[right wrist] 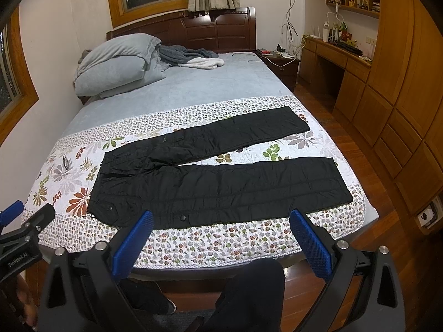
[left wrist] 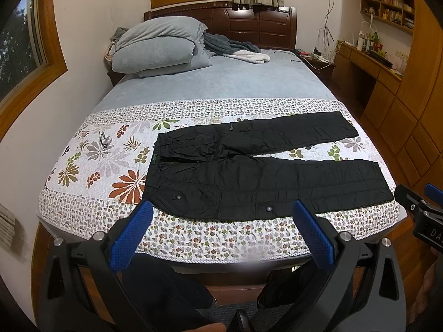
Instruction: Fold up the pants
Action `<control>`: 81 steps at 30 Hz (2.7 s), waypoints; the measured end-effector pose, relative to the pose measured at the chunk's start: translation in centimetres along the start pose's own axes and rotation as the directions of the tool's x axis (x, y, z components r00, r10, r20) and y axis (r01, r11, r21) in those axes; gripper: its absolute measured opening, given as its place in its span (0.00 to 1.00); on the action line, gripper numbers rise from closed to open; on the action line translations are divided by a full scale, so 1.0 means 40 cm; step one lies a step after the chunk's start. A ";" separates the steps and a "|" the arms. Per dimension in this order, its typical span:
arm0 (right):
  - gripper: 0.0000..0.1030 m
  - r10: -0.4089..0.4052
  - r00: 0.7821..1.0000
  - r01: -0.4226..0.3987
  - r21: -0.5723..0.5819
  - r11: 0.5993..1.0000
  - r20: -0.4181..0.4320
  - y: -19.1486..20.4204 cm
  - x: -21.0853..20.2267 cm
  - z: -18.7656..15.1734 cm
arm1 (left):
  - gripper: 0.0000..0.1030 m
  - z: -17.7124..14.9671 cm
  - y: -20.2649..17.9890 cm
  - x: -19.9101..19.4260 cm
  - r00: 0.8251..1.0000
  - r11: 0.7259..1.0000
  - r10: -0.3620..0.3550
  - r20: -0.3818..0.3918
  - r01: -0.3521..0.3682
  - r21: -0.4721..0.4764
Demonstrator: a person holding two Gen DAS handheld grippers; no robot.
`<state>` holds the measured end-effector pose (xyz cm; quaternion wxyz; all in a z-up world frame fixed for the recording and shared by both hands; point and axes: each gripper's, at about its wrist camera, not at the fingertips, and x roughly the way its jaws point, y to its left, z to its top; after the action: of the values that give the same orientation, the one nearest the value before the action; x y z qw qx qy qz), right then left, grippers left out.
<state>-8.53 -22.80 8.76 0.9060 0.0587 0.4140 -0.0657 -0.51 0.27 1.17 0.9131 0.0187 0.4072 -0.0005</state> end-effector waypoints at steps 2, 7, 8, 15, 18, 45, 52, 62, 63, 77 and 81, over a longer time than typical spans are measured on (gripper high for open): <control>0.97 -0.002 1.000 0.002 -0.001 1.000 0.001 0.001 0.000 0.000 | 0.97 0.000 0.000 0.000 1.000 1.000 0.001 0.001 -0.001 0.001; 0.97 -0.002 1.000 0.002 -0.002 1.000 0.000 0.001 -0.001 -0.001 | 0.97 0.000 0.001 -0.003 1.000 1.000 0.003 0.003 -0.003 0.003; 0.97 -0.001 1.000 0.001 0.000 1.000 0.001 0.000 -0.003 -0.002 | 0.97 -0.001 0.001 -0.004 1.000 1.000 0.002 0.003 -0.002 0.002; 0.97 -0.003 1.000 0.003 -0.002 1.000 0.001 0.001 -0.002 -0.003 | 0.97 -0.002 0.001 -0.005 1.000 1.000 0.003 0.004 -0.003 0.003; 0.97 -0.003 1.000 0.003 -0.003 1.000 0.002 0.001 -0.002 -0.004 | 0.97 -0.002 0.000 -0.004 1.000 1.000 0.002 0.004 -0.002 0.002; 0.97 0.213 0.959 -0.168 0.232 0.958 -0.185 -0.203 0.406 -0.091 | 0.97 -0.161 0.590 0.774 0.838 0.767 -0.497 -0.227 0.301 -0.566; 0.97 0.220 0.946 -0.150 0.279 0.949 -0.240 -0.220 0.493 -0.102 | 0.97 -0.167 0.701 0.960 0.801 0.600 -0.577 -0.161 0.281 -0.749; 0.97 0.196 0.951 -0.110 0.327 0.939 -0.241 -0.286 0.547 -0.113 | 0.97 -0.182 0.701 1.039 0.790 0.542 -0.590 -0.166 0.235 -0.807; 0.97 0.193 0.952 -0.106 0.337 0.935 -0.237 -0.304 0.553 -0.115 | 0.97 -0.177 0.690 1.041 0.792 0.557 -0.585 -0.175 0.236 -0.796; 0.96 0.212 0.973 -0.051 0.806 0.589 -0.093 -0.875 0.722 -0.230 | 0.33 -0.215 0.697 1.031 0.883 0.617 -0.421 -0.206 0.113 -0.779; 0.96 0.207 0.978 -0.071 0.881 0.468 -0.031 -0.992 0.749 -0.269 | 0.33 -0.217 0.697 1.029 0.889 0.621 -0.399 -0.224 0.082 -0.779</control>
<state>-3.73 -62.24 -23.02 0.7216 0.5499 0.3757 -0.1893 21.00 29.01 -34.31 0.7331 -0.4163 0.5359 0.0466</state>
